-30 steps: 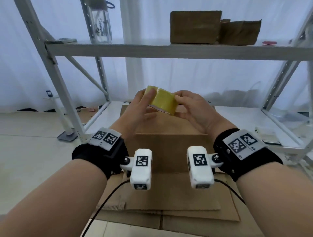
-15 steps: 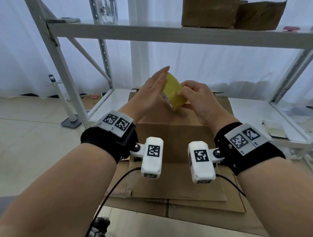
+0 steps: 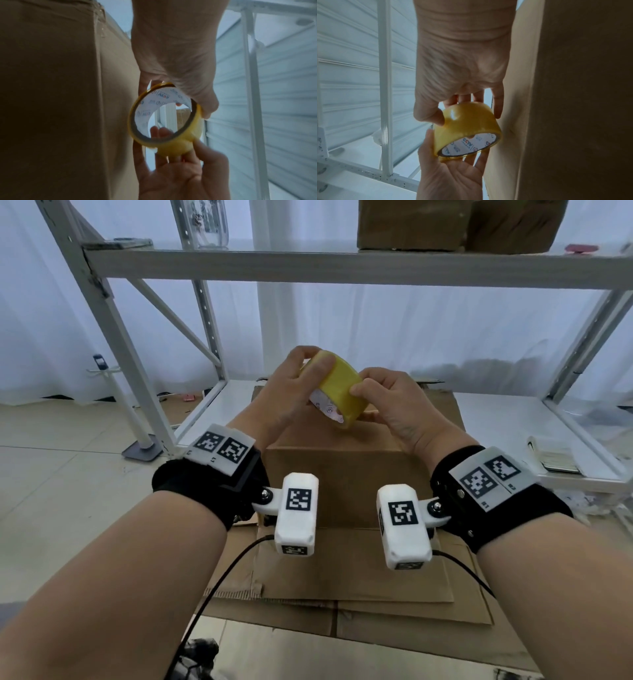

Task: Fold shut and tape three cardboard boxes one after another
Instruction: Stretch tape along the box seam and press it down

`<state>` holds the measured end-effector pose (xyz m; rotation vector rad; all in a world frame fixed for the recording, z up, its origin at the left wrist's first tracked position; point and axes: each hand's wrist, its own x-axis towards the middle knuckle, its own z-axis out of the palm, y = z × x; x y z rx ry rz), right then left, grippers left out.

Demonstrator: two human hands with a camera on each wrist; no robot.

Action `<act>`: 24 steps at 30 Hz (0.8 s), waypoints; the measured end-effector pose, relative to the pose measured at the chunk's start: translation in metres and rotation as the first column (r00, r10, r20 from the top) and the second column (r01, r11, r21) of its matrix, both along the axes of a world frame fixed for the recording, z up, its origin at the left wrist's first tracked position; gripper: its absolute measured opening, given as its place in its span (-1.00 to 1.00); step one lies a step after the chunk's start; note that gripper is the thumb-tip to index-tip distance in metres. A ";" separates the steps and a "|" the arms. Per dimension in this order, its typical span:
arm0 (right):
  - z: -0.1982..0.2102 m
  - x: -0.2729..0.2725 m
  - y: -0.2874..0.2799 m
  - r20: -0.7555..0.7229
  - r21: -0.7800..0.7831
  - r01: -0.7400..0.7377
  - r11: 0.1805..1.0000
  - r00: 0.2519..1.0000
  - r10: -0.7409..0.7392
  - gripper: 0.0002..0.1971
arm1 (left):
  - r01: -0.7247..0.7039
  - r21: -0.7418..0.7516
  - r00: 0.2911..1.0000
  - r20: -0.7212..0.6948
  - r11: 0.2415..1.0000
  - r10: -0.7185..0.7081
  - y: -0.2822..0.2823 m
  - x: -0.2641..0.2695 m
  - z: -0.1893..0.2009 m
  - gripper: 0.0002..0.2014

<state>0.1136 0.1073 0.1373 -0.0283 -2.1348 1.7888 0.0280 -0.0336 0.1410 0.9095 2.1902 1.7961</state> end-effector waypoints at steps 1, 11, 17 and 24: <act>0.000 0.000 -0.001 0.012 0.006 0.012 1.000 1.000 -0.012 -0.76 | -0.010 -0.031 0.998 -0.064 0.999 0.008 0.001 0.001 0.000 -0.64; 0.009 0.004 0.002 0.035 0.009 0.060 0.998 0.998 -0.060 -0.80 | 0.070 -0.107 0.962 -0.255 0.992 -0.096 0.000 0.004 0.000 -0.72; 0.008 0.009 0.007 -0.018 -0.204 -0.077 0.976 0.997 0.075 -0.92 | 0.048 0.094 0.997 0.047 0.994 -0.053 -0.010 -0.004 -0.003 -0.63; 0.010 0.008 -0.003 -0.011 -0.088 -0.082 0.993 0.997 0.081 -0.90 | -0.019 0.239 1.000 0.000 0.971 0.019 -0.005 0.008 0.006 -0.68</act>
